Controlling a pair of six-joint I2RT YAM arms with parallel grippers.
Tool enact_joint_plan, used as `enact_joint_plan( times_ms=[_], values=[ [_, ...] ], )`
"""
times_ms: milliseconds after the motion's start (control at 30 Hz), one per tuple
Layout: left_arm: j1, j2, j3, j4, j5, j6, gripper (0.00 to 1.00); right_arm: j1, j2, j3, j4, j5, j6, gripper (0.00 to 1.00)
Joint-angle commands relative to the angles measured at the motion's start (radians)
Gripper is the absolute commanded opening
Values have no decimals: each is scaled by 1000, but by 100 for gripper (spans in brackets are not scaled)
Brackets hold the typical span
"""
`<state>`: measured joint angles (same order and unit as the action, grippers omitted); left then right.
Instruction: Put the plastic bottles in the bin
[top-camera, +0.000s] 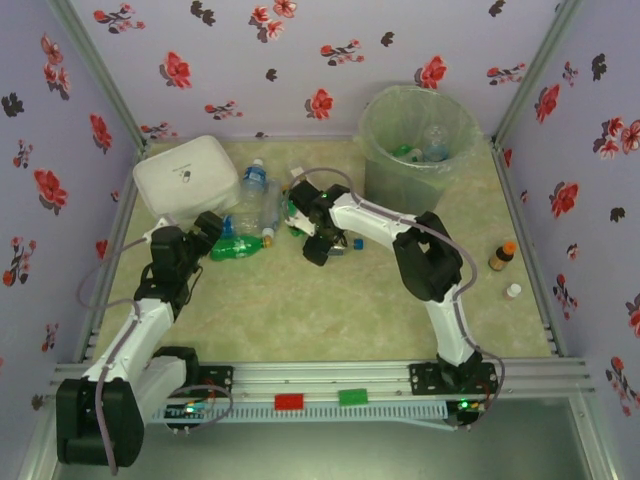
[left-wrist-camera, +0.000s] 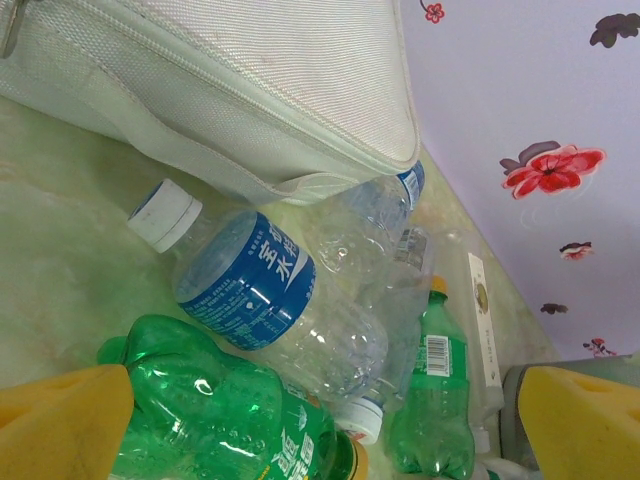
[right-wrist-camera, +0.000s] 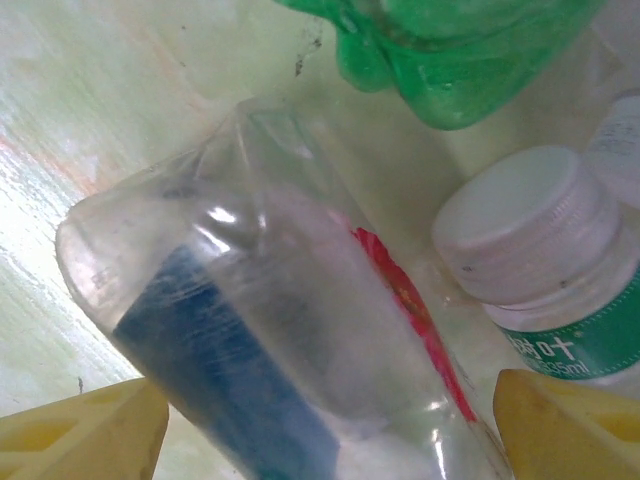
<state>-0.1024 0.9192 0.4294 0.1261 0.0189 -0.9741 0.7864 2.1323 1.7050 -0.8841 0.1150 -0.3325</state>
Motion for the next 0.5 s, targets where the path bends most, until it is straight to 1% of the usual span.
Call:
enact_joint_plan(
  times_ms=[0, 267, 400, 467],
  values=[
    [9, 6, -4, 7, 2, -10, 100, 6, 9, -18, 1, 13, -17, 85],
    [9, 7, 3, 6, 5, -14, 100, 16, 50, -18, 15, 26, -16, 85],
    [9, 6, 11, 1, 6, -13, 100, 18, 57, -4, 7, 39, -25, 79],
    [9, 6, 12, 1, 4, -12, 100, 19, 50, -1, 6, 41, -33, 74]
  ],
)
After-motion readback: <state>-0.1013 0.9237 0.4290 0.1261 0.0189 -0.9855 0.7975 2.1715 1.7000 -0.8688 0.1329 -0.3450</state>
